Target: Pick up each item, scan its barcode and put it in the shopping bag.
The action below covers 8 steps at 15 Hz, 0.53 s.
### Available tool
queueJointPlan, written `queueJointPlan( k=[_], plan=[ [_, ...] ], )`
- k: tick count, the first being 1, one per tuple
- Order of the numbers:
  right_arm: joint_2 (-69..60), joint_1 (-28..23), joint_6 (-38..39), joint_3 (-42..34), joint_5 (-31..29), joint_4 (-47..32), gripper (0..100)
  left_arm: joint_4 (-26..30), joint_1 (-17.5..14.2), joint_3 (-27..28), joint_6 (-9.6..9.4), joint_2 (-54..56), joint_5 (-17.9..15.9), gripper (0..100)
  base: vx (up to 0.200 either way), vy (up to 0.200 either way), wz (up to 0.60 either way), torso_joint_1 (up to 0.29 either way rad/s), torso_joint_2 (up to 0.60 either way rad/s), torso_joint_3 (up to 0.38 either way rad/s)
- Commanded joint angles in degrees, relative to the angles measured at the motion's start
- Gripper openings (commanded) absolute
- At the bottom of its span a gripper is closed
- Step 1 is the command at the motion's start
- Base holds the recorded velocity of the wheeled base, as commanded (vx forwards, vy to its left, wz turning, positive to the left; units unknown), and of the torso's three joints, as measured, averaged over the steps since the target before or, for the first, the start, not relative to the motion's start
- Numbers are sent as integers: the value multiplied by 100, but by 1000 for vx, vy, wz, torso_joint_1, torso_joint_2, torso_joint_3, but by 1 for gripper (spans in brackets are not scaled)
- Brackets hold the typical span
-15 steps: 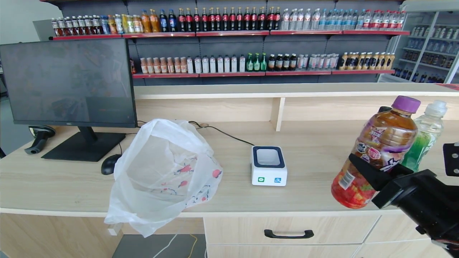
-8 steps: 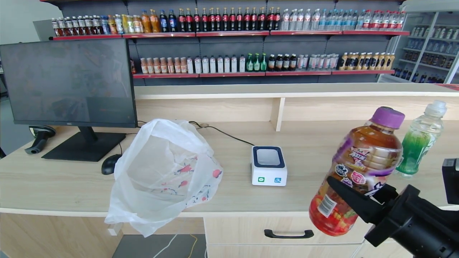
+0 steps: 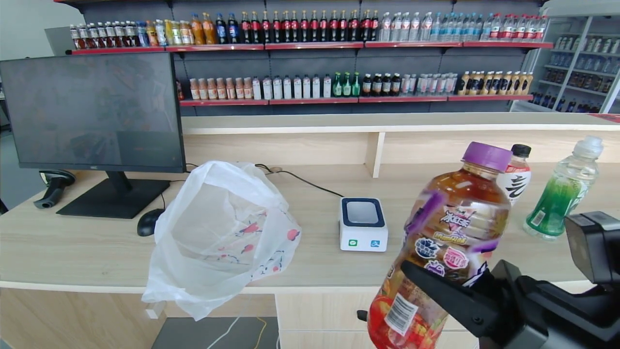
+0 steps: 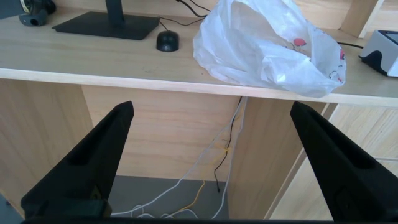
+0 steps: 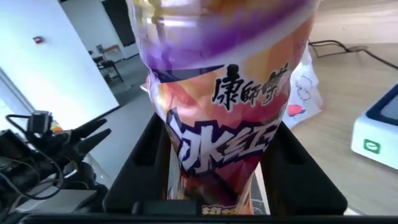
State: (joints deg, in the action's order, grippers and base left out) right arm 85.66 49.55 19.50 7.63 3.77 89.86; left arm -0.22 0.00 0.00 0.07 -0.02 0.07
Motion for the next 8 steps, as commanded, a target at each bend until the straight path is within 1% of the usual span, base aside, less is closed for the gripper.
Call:
queueJointPlan(
  k=[1, 2, 3, 5, 8],
  plan=[
    [100, 177, 247, 274, 186, 14, 0, -4, 0, 0, 1, 2, 1, 100, 0, 0, 0, 0, 0, 0],
    [126, 177, 458, 406, 265, 14, 0, -4, 0, 0, 1, 2, 1, 100, 0, 0, 0, 0, 0, 0],
    [135, 177, 827, 617, 318, 14, 0, -4, 0, 0, 1, 2, 1, 100, 0, 0, 0, 0, 0, 0],
    [126, 177, 1161, 880, 485, 14, 0, -4, 0, 0, 1, 2, 1, 100, 0, 0, 0, 0, 0, 0],
    [126, 177, 1512, 1179, 493, 14, 0, -4, 0, 0, 1, 2, 1, 100, 0, 0, 0, 0, 0, 0]
  ],
)
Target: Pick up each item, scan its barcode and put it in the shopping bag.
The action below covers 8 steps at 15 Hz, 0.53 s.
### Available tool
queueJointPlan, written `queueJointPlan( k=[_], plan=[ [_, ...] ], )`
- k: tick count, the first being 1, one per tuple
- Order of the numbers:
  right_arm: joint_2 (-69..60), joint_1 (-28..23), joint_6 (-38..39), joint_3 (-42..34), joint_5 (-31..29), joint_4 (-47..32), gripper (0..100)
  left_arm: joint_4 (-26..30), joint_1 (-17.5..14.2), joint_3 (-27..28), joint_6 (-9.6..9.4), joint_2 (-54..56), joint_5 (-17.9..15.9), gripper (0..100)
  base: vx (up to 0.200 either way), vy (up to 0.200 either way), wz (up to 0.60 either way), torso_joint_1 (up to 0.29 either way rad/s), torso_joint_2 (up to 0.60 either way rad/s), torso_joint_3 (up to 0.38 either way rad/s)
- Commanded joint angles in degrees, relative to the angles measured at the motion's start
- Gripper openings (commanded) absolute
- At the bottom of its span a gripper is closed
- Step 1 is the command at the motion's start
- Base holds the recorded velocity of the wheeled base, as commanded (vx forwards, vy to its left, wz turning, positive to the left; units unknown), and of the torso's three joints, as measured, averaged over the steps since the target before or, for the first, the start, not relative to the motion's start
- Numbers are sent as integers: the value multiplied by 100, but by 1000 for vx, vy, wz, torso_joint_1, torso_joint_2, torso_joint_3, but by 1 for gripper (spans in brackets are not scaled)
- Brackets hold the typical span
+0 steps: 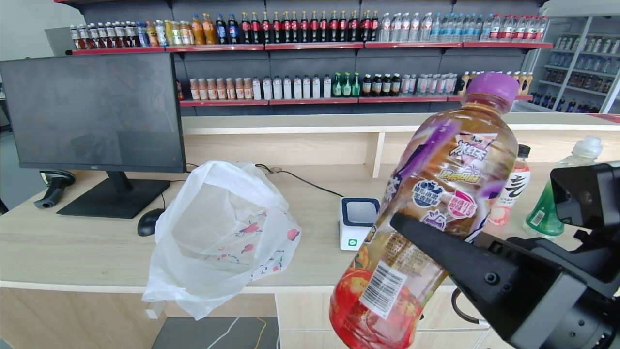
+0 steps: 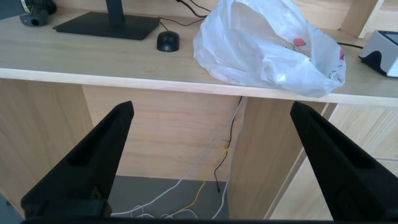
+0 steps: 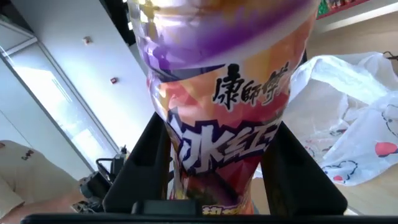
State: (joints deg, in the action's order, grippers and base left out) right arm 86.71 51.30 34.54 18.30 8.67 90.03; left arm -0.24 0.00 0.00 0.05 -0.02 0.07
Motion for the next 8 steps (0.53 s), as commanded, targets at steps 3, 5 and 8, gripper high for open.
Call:
queueJointPlan(
  k=[3, 5, 8],
  plan=[
    [-14, 3, 194, 315, 3, -3, 0, -2, 0, 0, 4, 2, 1, 100, 0, 0, 0, 0, 0, 0],
    [-40, 3, 308, 350, 3, -3, 0, -2, 0, 0, 4, 2, 1, 100, 0, 0, 0, 0, 0, 0],
    [-102, 3, 308, 429, 3, -3, 0, -2, 0, 0, 4, 2, 1, 100, 0, 0, 0, 0, 0, 0]
  ],
)
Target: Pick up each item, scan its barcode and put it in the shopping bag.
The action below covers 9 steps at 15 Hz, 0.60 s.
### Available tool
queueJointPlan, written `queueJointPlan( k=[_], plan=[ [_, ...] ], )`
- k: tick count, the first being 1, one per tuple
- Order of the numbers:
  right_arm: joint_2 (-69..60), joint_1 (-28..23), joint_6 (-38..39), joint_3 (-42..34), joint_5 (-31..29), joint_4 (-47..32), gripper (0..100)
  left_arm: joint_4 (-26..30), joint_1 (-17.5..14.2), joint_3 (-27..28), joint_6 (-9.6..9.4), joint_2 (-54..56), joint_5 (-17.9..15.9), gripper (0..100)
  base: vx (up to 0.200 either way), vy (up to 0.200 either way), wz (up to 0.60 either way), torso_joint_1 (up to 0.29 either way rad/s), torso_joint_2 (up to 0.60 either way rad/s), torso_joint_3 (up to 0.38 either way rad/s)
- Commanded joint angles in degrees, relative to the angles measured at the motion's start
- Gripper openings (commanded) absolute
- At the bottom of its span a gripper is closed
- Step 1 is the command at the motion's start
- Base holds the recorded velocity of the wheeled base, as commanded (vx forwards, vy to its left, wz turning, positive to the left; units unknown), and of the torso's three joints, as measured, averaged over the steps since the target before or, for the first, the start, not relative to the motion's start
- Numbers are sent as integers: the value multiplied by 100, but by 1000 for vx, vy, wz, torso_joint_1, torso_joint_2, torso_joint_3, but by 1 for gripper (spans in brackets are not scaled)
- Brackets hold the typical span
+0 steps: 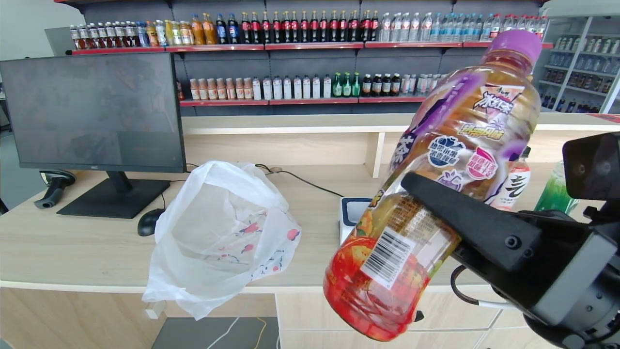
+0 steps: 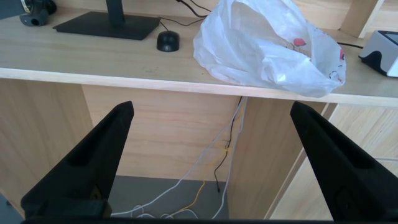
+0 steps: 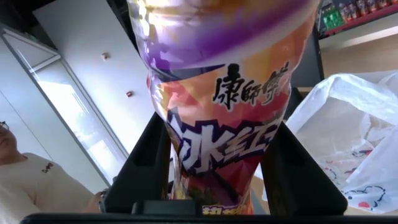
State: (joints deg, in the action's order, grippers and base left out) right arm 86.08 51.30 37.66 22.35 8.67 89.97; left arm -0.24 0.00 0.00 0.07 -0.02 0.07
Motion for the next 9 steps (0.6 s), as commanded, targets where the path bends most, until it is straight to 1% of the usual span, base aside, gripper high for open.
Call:
queueJointPlan(
  k=[1, 9],
  plan=[
    [-100, 29, 5, 7, 3, 3, 0, -2, 0, 0, 1, 2, 1, 100, 0, 0, 0, 0, 0, 0],
    [-241, 38, -4, -64, 3, 3, 0, -2, 0, 0, 1, 2, 1, 100, 0, 0, 0, 0, 0, 0]
  ],
)
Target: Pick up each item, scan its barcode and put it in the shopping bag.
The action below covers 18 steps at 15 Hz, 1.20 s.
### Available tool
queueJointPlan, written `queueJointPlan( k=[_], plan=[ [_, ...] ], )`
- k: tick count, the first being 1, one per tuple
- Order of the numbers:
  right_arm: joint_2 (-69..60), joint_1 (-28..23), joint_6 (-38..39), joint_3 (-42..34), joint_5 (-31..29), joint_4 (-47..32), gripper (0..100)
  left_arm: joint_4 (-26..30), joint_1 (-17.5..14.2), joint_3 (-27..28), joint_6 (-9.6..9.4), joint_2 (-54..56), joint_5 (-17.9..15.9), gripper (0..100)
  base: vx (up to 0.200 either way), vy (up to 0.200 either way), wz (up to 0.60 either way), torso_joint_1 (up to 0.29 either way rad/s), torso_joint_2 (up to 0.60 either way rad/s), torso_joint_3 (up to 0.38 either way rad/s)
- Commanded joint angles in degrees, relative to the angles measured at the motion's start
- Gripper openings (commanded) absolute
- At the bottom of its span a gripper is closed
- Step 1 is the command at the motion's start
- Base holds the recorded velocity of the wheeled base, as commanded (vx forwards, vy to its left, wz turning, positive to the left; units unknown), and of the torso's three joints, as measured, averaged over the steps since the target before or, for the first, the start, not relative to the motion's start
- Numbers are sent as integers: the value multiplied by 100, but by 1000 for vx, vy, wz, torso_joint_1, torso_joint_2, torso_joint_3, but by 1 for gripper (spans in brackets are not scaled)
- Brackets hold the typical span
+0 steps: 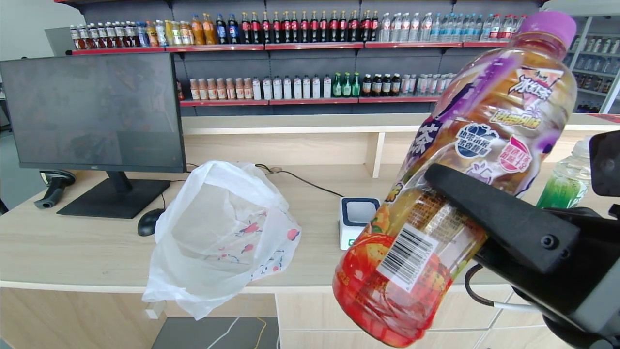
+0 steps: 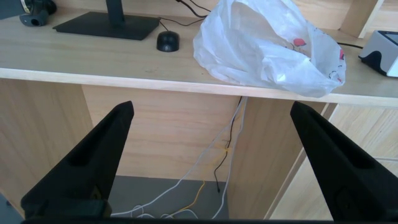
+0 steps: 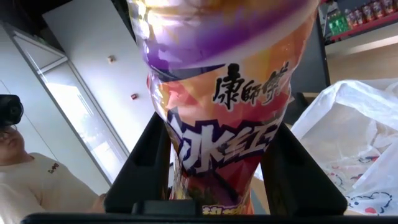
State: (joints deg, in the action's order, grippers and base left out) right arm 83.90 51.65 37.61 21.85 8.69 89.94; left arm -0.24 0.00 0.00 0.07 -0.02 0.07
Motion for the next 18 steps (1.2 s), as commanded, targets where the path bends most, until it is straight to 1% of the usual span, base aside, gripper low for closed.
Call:
queueJointPlan(
  k=[1, 14, 18],
  plan=[
    [-22, -6, 1, -14, 1, 6, 0, -2, 0, 0, 1, 2, 1, 100, 0, 0, 0, 0, 0, 0],
    [-14, -15, -34, -145, 1, 6, 0, -2, 0, 0, 1, 2, 1, 100, 0, 0, 0, 0, 0, 0],
    [13, -103, -157, -145, 1, 6, 0, -2, 0, 0, 1, 2, 1, 100, 0, 0, 0, 0, 0, 0]
  ],
)
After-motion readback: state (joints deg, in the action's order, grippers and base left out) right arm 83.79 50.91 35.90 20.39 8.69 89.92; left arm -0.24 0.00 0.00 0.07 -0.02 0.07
